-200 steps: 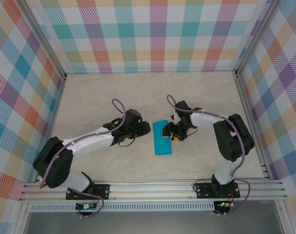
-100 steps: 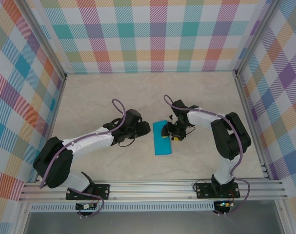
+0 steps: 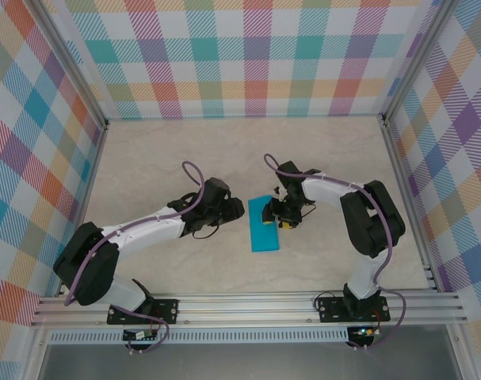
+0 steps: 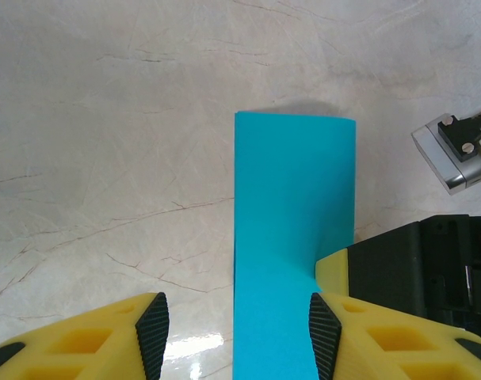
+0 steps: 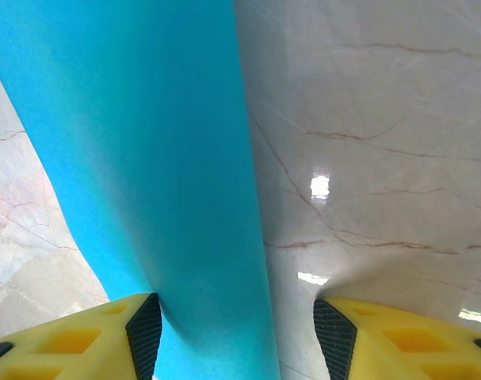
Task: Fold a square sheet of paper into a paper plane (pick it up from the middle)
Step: First fold in half a square sheet of paper at the center of the table, then hold the square sheet of paper at the center of the table.
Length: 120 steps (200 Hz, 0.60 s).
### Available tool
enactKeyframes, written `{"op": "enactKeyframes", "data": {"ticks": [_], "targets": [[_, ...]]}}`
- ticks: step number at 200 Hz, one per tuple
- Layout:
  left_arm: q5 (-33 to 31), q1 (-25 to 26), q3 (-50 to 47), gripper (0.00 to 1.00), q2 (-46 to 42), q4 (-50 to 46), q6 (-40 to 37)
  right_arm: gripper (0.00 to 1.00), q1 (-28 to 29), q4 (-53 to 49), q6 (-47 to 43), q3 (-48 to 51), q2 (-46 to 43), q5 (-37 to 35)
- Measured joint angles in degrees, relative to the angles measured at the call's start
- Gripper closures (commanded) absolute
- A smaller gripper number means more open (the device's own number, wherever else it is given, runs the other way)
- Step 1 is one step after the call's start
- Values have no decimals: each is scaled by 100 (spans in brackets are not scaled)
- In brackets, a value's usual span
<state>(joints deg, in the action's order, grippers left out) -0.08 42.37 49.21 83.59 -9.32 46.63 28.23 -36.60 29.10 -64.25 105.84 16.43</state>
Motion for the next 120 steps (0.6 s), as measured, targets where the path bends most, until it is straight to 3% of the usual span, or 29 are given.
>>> {"op": "enactKeyframes", "data": {"ticks": [120], "targets": [[107, 0, 0, 60, 87, 42, -107, 41, 33, -160, -4, -131, 90, -105]]}}
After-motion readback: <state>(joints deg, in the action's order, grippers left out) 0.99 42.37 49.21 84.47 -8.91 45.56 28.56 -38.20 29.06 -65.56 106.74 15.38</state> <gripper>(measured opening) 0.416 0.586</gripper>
